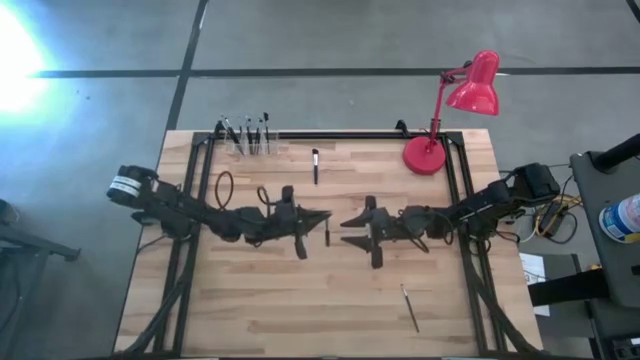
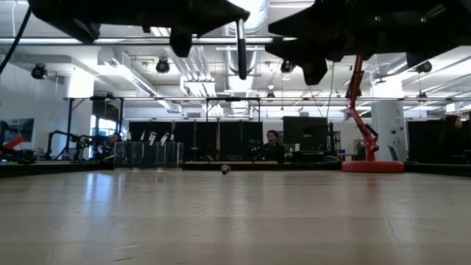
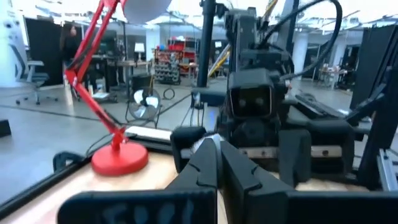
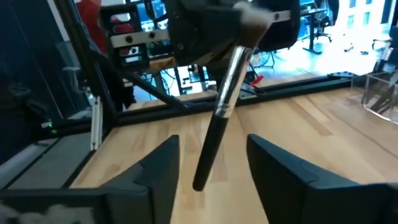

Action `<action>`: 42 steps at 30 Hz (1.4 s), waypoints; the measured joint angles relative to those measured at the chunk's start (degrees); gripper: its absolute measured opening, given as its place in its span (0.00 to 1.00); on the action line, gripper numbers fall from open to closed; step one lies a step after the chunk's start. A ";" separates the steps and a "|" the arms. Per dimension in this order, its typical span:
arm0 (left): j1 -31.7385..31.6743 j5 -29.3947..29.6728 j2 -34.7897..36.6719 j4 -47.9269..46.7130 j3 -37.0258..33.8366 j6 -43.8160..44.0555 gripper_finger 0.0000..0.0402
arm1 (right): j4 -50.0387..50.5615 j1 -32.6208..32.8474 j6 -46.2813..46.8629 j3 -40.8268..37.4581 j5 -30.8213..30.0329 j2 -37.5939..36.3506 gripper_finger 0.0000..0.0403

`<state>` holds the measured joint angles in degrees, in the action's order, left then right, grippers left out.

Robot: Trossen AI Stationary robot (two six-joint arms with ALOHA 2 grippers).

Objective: Pick & Place Makeup Brushes
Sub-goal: Put the blush brush into the transparent organizer

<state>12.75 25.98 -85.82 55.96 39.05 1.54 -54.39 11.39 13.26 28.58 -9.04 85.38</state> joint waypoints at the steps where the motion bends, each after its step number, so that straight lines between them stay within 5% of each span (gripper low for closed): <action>1: 0.00 -0.27 0.00 0.06 0.40 -0.02 0.00 | 0.00 0.11 -0.02 0.24 -0.07 0.00 0.47; 27: 0.02 -4.50 -3.16 0.12 8.12 -2.84 0.00 | -1.22 0.67 1.78 5.39 -1.30 4.78 0.49; 42: 0.37 -4.31 -0.24 -4.04 8.39 2.53 0.06 | -1.15 1.19 -3.74 6.07 -1.71 5.95 0.08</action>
<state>13.13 21.66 -86.06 51.92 47.44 4.07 -55.54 12.57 9.52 34.66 -10.74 91.33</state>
